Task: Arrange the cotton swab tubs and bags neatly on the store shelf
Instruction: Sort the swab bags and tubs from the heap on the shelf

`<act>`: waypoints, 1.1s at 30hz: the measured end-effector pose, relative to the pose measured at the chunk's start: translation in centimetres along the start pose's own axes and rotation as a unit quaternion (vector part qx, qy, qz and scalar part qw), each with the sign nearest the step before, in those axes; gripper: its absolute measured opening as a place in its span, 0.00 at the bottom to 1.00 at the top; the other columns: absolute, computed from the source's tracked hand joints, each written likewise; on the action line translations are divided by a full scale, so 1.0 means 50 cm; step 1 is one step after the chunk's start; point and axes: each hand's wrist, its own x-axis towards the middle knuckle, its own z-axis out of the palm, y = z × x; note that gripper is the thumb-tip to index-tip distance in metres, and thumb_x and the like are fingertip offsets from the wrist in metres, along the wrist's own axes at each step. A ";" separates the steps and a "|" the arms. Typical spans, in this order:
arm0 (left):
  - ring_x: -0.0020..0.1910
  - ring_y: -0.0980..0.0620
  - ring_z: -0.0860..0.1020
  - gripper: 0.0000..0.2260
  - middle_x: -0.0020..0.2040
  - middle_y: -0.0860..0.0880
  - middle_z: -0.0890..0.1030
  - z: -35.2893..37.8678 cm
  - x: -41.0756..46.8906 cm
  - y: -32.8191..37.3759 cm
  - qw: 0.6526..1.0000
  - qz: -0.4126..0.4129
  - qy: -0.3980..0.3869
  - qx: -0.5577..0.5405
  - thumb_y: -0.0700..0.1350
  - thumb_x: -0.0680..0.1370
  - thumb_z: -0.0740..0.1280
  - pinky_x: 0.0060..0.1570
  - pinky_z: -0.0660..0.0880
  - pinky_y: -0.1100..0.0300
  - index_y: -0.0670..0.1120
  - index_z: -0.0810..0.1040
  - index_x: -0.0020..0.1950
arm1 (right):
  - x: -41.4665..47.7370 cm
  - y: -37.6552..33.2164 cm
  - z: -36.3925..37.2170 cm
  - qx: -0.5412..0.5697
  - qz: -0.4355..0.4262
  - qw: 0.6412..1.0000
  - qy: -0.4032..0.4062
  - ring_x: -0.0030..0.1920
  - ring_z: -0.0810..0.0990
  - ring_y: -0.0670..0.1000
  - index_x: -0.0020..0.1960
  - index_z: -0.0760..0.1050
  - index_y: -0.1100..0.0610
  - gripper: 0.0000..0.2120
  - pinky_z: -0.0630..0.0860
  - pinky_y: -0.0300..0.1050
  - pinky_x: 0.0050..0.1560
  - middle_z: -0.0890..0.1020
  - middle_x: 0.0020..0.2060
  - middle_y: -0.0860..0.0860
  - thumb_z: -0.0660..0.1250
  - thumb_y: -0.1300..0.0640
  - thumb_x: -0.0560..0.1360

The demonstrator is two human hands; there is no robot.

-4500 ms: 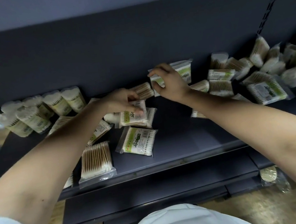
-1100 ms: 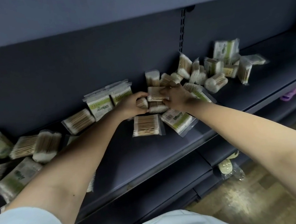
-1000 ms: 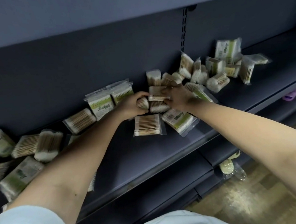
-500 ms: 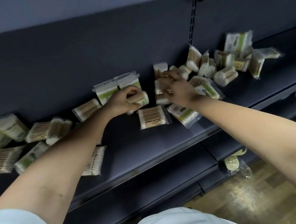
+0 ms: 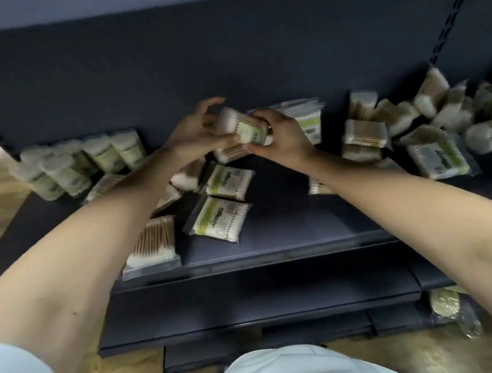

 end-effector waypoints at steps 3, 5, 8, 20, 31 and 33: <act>0.41 0.65 0.80 0.30 0.47 0.52 0.77 -0.052 -0.052 -0.022 0.995 -0.018 0.089 -0.047 0.36 0.70 0.74 0.45 0.77 0.69 0.42 0.66 0.68 | 0.031 -0.053 0.055 0.043 0.025 0.999 -0.010 0.52 0.80 0.52 0.63 0.70 0.61 0.30 0.75 0.40 0.49 0.81 0.54 0.55 0.75 0.48 0.67; 0.42 0.63 0.80 0.28 0.49 0.49 0.77 -0.091 -0.086 -0.041 0.987 -0.020 0.148 -0.060 0.35 0.70 0.74 0.44 0.76 0.69 0.39 0.67 0.66 | 0.052 -0.096 0.098 0.071 0.017 0.997 -0.030 0.52 0.81 0.52 0.63 0.70 0.60 0.31 0.77 0.47 0.50 0.82 0.54 0.55 0.75 0.46 0.67; 0.42 0.63 0.79 0.22 0.51 0.50 0.76 -0.158 -0.134 -0.072 0.979 -0.026 0.195 -0.058 0.33 0.72 0.71 0.44 0.75 0.69 0.39 0.70 0.63 | 0.078 -0.165 0.167 0.094 -0.022 0.994 -0.044 0.51 0.82 0.55 0.62 0.69 0.62 0.32 0.79 0.55 0.50 0.82 0.53 0.57 0.74 0.45 0.67; 0.41 0.58 0.76 0.25 0.53 0.49 0.76 -0.345 -0.259 -0.176 0.967 -0.093 0.237 0.009 0.45 0.65 0.69 0.47 0.74 0.61 0.48 0.74 0.62 | 0.135 -0.280 0.314 0.066 -0.129 0.973 -0.177 0.50 0.77 0.45 0.57 0.77 0.60 0.16 0.71 0.32 0.46 0.80 0.53 0.53 0.71 0.53 0.73; 0.39 0.76 0.75 0.25 0.48 0.60 0.74 -0.386 -0.371 -0.297 0.962 -0.172 0.213 0.008 0.37 0.72 0.71 0.44 0.73 0.77 0.44 0.69 0.67 | 0.139 -0.289 0.367 0.011 -0.135 0.964 -0.230 0.57 0.77 0.52 0.60 0.76 0.55 0.19 0.75 0.50 0.56 0.78 0.57 0.52 0.69 0.48 0.72; 0.40 0.75 0.76 0.29 0.49 0.59 0.74 -0.385 -0.377 -0.300 0.963 -0.166 0.213 -0.001 0.38 0.71 0.73 0.42 0.72 0.77 0.42 0.67 0.70 | 0.139 -0.311 0.386 0.001 -0.133 0.954 -0.271 0.56 0.77 0.50 0.63 0.73 0.54 0.23 0.74 0.49 0.58 0.75 0.61 0.51 0.71 0.48 0.71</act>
